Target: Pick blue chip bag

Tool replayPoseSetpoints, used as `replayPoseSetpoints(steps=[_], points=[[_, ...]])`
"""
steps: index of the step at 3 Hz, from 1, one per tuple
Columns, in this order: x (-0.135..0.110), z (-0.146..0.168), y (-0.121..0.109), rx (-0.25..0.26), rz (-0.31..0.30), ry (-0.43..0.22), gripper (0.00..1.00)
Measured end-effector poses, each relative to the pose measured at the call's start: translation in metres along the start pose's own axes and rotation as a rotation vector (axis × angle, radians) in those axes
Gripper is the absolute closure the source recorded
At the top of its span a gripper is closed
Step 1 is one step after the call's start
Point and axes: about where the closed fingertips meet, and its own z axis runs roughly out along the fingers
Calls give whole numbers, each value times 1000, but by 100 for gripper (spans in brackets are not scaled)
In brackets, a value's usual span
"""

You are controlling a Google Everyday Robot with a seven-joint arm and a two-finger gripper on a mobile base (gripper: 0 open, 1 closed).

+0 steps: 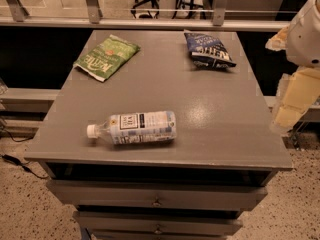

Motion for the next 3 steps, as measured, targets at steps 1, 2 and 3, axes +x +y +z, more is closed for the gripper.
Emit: replayPoseSetpoints(steps=[1,2,3], points=[[0,0,0,0,0,0,0],[-1,5,-8,17,3,-38,0],[-11,39,-62,82,15,-131,0]])
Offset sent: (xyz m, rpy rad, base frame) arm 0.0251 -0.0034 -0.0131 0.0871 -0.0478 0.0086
